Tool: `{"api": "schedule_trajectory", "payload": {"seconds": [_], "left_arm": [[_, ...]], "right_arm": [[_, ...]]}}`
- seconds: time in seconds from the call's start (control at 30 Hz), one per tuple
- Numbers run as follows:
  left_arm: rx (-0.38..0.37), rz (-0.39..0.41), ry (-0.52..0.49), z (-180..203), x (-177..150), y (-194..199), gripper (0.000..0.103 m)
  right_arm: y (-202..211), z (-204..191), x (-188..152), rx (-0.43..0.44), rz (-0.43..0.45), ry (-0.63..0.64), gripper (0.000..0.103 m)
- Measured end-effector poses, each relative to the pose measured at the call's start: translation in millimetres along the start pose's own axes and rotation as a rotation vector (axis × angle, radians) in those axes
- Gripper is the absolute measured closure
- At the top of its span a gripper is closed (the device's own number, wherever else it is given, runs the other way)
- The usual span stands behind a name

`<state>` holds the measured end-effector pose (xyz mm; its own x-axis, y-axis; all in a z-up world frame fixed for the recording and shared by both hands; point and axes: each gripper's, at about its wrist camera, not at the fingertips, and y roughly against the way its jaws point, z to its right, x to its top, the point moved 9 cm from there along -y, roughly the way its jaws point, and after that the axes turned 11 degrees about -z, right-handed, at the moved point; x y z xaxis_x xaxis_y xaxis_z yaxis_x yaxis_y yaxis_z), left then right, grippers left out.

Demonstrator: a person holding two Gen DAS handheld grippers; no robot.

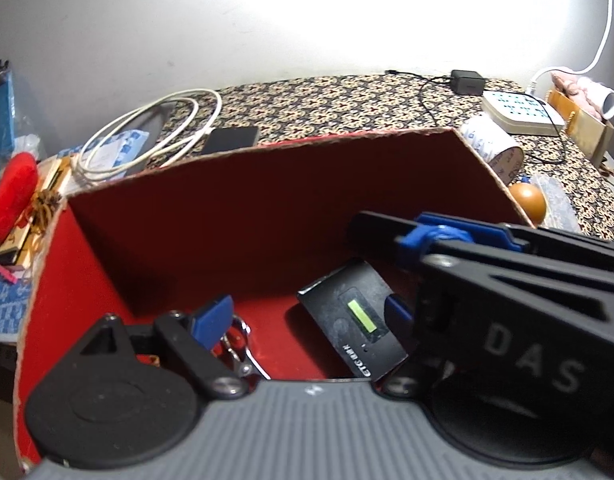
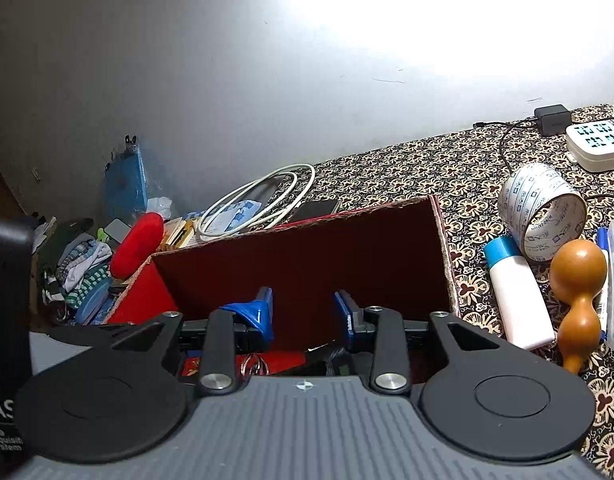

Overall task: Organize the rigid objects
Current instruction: 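Withdraw the right tool from the box toward the clear tape roll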

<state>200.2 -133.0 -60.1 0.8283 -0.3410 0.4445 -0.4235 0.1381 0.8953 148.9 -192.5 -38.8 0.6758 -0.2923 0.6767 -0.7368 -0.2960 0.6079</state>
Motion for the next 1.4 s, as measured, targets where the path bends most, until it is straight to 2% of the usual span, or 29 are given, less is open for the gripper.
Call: {"api": "schedule_trajectory", "payload": {"seconds": [0.1,0.53,0.87,1.0,1.2,1.3,1.4], "left_arm": [[0.011,0.008,0.025,-1.7,-3.9,8.1,0.023],[0.158,0.076,0.071,-2.6,-30.8,60.6,0.022],[0.2,0.081,0.122,1.2,-60.2,91.5,0.02],[0.187,0.062,0.161,1.9,-71.6,97.5,0.02],[0.209,0.059,0.185,5.9,-87.8,104.7,0.02],[0.22,0.053,0.185,9.4,-94.4,104.3,0.02],[0.217,0.045,0.192,11.7,-101.5,102.9,0.02]], "right_arm": [[7.6,-0.9,-2.4,0.017,0.002,-0.003,0.085],[54.1,-14.0,-6.7,0.04,0.066,0.057,0.084],[81.5,-26.8,-26.7,0.079,0.042,0.088,0.082],[89.8,-26.9,-34.0,0.113,0.014,0.068,0.081],[99.5,-30.5,-51.3,0.143,-0.037,0.126,0.08],[106.4,-32.3,-57.3,0.182,-0.036,0.139,0.079],[111.6,-31.8,-61.2,0.174,-0.021,0.163,0.079]]}}
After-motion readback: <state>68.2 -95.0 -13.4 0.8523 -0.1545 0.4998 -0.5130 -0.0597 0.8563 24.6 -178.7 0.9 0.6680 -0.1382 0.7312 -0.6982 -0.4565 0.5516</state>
